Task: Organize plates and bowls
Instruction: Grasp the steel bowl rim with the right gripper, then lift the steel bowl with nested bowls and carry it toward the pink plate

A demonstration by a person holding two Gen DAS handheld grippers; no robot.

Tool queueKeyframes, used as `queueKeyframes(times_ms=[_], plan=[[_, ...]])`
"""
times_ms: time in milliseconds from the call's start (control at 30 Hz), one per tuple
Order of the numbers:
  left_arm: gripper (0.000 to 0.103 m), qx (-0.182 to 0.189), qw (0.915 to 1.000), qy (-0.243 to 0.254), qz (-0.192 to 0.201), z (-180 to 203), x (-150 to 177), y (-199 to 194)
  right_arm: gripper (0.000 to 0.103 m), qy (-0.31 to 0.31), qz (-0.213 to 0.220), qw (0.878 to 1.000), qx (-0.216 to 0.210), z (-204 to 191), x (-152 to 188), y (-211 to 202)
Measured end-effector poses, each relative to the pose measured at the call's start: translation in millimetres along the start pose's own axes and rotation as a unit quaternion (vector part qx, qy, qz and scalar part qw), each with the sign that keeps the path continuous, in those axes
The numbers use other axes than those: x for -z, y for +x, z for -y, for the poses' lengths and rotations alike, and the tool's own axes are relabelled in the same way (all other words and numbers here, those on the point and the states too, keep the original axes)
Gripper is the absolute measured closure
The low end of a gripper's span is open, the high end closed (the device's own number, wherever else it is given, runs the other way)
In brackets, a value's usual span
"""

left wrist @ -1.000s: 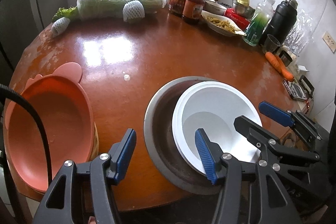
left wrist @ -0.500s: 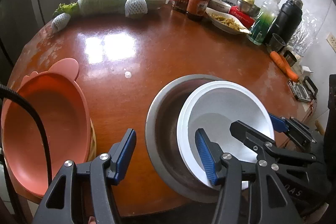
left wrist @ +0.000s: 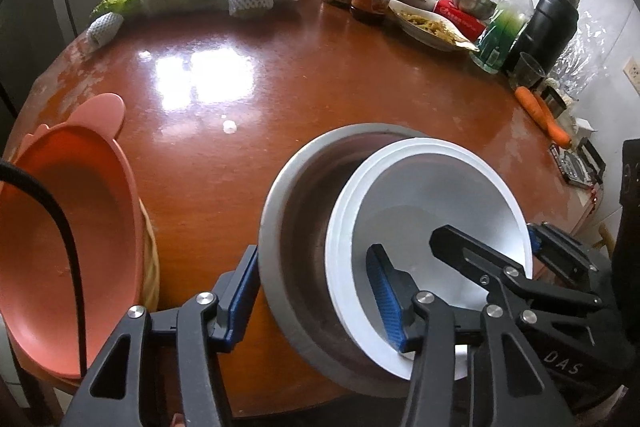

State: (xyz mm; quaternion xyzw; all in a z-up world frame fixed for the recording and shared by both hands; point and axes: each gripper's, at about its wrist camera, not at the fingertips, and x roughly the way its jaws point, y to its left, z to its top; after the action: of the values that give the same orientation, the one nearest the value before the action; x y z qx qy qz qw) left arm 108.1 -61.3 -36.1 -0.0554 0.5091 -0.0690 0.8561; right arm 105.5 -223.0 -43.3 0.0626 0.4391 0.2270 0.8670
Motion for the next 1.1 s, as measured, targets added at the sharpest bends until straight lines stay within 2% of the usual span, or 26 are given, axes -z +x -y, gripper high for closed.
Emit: queueKeyframes(times_ms=[67, 200, 500, 1100], plan=[[0.056, 0.012, 0.9999, -0.002, -0.002, 0, 0, 1, 0.053, -0.002, 0.002, 1.0, -0.009, -2, 0, 0], [0.056, 0.014, 0.9999, -0.004, -0.001, 1, 0, 0, 0.056, -0.005, 0.006, 1.0, -0.007, -5, 0, -2], [0.056, 0.016, 0.9998, -0.002, 0.009, 2, 1, -9, 0.058, -0.009, 0.017, 1.0, 0.001, -8, -2, -9], [0.056, 0.02, 0.9981, -0.003, 0.059, 0, 0, -53, 0.059, -0.035, 0.057, 0.998, 0.003, -33, -12, -46]])
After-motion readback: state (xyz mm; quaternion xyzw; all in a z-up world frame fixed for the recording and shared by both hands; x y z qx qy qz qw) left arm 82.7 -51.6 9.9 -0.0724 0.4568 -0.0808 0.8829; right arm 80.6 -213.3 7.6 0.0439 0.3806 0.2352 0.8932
